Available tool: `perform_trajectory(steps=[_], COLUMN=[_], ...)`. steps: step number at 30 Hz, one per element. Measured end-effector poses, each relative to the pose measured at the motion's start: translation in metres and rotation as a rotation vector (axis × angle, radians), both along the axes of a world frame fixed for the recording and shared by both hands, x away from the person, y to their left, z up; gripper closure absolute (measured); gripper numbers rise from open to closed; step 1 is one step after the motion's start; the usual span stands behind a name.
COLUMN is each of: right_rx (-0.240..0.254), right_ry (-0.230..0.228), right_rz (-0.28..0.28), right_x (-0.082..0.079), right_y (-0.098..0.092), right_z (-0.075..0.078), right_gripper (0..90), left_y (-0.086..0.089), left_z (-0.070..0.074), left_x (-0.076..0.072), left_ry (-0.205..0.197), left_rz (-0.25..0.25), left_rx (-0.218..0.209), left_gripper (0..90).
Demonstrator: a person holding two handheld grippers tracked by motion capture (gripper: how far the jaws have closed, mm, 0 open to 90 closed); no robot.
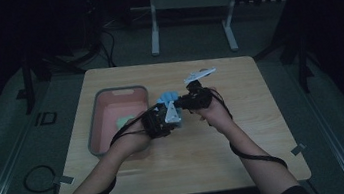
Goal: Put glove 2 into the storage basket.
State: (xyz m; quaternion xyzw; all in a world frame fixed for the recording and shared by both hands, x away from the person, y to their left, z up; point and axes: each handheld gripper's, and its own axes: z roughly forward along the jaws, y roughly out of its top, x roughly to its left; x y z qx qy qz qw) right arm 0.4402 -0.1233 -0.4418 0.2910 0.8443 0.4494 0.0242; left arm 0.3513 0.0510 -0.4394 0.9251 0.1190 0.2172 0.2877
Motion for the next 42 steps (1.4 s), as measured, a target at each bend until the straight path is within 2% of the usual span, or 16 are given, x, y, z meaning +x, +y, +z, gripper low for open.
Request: perform_trajectory(steps=[19, 28, 31, 35, 42], right_rx=[-0.014, -0.014, -0.015, -0.016, -0.029], right_ry=[0.000, 0.018, 0.024, 0.035, 0.030], right_rz=[0.092, 0.127, 0.140, 0.149, 0.172], right_x=[0.005, 0.009, 0.011, 0.012, 0.011], right_y=[0.070, 0.102, 0.111, 0.126, 0.146], right_z=[-0.003, -0.009, -0.012, -0.015, -0.024], right_gripper=[76.8, 76.8, 76.8, 76.8, 76.6], left_y=[0.062, 0.087, 0.100, 0.113, 0.127], left_z=[-0.004, -0.009, -0.009, -0.013, -0.024], left_x=[-0.008, -0.009, -0.008, -0.009, -0.010], left_ry=[0.016, 0.029, 0.055, 0.062, 0.075], left_rz=[0.092, 0.135, 0.143, 0.168, 0.179], left_rx=[0.015, 0.029, 0.001, 0.009, 0.024], left_gripper=[76.6, 76.6, 76.6, 76.6, 76.5])
